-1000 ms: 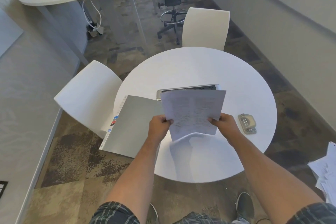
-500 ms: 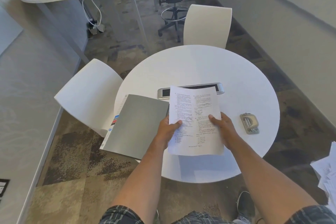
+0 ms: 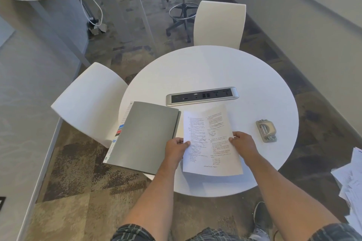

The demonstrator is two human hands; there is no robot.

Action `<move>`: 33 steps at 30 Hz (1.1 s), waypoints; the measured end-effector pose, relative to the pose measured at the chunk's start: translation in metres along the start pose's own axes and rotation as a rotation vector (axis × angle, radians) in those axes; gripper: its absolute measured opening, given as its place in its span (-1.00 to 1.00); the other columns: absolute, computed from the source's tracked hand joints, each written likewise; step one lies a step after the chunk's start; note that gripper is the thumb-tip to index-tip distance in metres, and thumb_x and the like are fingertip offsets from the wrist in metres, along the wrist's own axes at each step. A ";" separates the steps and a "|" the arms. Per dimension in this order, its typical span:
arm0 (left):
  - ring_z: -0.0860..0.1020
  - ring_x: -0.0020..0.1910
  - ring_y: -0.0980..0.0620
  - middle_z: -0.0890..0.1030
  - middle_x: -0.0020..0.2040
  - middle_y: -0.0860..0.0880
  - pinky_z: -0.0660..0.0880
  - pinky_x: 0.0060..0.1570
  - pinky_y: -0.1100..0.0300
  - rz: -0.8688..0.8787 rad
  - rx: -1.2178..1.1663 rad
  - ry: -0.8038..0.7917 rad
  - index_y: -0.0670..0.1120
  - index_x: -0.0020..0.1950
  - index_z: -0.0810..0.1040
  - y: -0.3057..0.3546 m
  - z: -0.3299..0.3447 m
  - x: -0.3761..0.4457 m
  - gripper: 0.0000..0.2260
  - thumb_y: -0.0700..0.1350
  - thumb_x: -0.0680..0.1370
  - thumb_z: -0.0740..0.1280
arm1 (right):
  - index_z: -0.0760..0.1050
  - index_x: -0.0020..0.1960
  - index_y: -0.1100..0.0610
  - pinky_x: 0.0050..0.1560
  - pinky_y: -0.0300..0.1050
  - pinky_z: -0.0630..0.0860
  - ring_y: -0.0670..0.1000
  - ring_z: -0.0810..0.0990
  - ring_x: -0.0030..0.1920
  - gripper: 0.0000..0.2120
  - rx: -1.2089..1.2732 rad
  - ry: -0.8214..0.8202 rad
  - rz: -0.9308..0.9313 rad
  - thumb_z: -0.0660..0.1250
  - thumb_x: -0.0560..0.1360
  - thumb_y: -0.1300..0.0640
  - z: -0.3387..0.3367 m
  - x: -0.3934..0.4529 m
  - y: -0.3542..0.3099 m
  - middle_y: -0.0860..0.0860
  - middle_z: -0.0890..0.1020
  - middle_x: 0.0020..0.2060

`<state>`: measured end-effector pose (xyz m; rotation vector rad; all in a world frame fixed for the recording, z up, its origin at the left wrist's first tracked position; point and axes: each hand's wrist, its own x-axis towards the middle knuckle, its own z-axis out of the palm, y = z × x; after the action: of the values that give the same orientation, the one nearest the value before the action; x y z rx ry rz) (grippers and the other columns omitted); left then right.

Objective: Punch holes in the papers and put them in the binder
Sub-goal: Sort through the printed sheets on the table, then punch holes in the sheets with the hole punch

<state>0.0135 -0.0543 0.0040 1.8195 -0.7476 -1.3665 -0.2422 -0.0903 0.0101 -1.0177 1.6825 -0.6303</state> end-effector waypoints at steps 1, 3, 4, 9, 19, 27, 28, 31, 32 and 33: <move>0.67 -0.17 -0.07 0.73 -0.12 -0.12 0.62 -0.17 0.07 -0.013 0.041 0.009 -0.14 -0.15 0.66 -0.004 0.000 0.002 -0.92 -0.25 0.55 0.45 | 0.56 0.06 0.04 0.05 -0.03 0.57 0.05 0.66 -0.03 -0.88 -0.024 0.019 0.008 0.33 0.58 0.22 -0.001 -0.001 0.002 -0.06 0.67 -0.12; 0.67 -0.15 -0.09 0.73 -0.12 -0.12 0.65 -0.08 -0.03 -0.035 0.108 0.023 -0.11 -0.19 0.67 -0.010 0.001 0.004 -0.86 -0.25 0.56 0.41 | 0.53 0.02 0.07 -0.10 -0.11 0.51 0.01 0.63 -0.11 -0.92 -0.065 0.061 0.022 0.40 0.55 0.19 -0.004 -0.003 0.006 -0.07 0.65 -0.15; 0.67 -0.16 -0.09 0.73 -0.12 -0.12 0.66 -0.11 -0.02 -0.046 0.129 0.034 -0.10 -0.19 0.67 -0.012 0.002 0.004 -0.84 -0.25 0.57 0.40 | 0.55 -0.02 0.09 -0.17 -0.13 0.50 0.00 0.63 -0.15 -0.92 -0.104 0.081 0.026 0.43 0.53 0.16 -0.005 -0.003 0.009 -0.05 0.66 -0.17; 0.69 -0.30 -0.05 0.73 -0.15 -0.16 0.63 -0.30 0.17 -0.098 0.167 0.071 -0.14 -0.18 0.66 -0.018 0.007 0.004 -0.84 -0.29 0.57 0.37 | 0.63 -0.12 0.10 -0.15 -0.06 0.61 0.07 0.69 -0.19 -0.87 -0.207 0.123 0.054 0.52 0.44 0.06 -0.006 0.005 0.024 0.00 0.70 -0.23; 0.69 -0.13 -0.04 0.71 -0.16 -0.01 0.67 -0.03 0.00 -0.090 0.313 0.121 -0.07 -0.17 0.63 -0.022 0.017 0.017 -0.90 -0.13 0.50 0.51 | 0.66 -0.17 0.14 -0.10 -0.05 0.61 0.08 0.69 -0.17 -0.90 -0.321 0.124 0.063 0.42 0.49 0.15 -0.007 0.011 0.035 -0.01 0.70 -0.28; 0.66 -0.15 -0.04 0.71 -0.16 -0.03 0.59 -0.11 0.11 -0.094 0.372 0.152 -0.14 -0.15 0.64 -0.024 0.021 0.023 -0.91 -0.17 0.48 0.53 | 0.62 -0.13 0.02 -0.12 -0.02 0.60 0.01 0.65 -0.16 -0.92 -0.317 0.281 0.008 0.48 0.49 0.04 -0.036 0.028 0.025 -0.09 0.68 -0.20; 0.66 -0.16 -0.04 0.71 -0.16 -0.04 0.59 -0.11 0.11 -0.096 0.371 0.155 -0.14 -0.15 0.65 -0.024 0.021 0.023 -0.91 -0.17 0.48 0.53 | 0.62 -0.06 0.03 -0.08 -0.01 0.58 0.02 0.63 -0.12 -0.93 -0.307 0.330 0.006 0.46 0.51 0.05 -0.040 0.030 0.021 -0.07 0.67 -0.15; 0.61 -0.24 0.02 0.68 -0.21 0.00 0.50 -0.25 0.21 -0.086 0.373 0.161 -0.13 -0.20 0.61 -0.021 0.023 0.025 -0.88 -0.19 0.47 0.53 | 0.58 0.14 0.10 0.10 0.09 0.54 0.15 0.57 0.09 -0.78 -0.400 0.509 -0.036 0.44 0.52 0.09 -0.054 0.043 0.018 0.06 0.59 0.09; 0.59 -0.26 0.04 0.67 -0.22 0.01 0.45 -0.28 0.23 -0.081 0.370 0.163 -0.11 -0.22 0.60 -0.021 0.024 0.025 -0.86 -0.19 0.47 0.53 | 0.56 0.20 0.13 0.16 0.12 0.51 0.20 0.53 0.17 -0.72 -0.442 0.548 -0.031 0.44 0.52 0.09 -0.058 0.047 0.018 0.12 0.55 0.16; 0.58 -0.27 0.05 0.66 -0.24 0.02 0.43 -0.30 0.25 -0.078 0.369 0.166 -0.09 -0.23 0.59 -0.021 0.025 0.026 -0.85 -0.19 0.46 0.54 | 0.53 0.27 0.16 0.20 0.14 0.47 0.24 0.49 0.22 -0.66 -0.480 0.564 -0.009 0.42 0.53 0.10 -0.062 0.051 0.018 0.18 0.52 0.22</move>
<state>-0.0032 -0.0683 -0.0309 2.2390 -0.8923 -1.1621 -0.3126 -0.1297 -0.0086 -1.2556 2.4042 -0.5615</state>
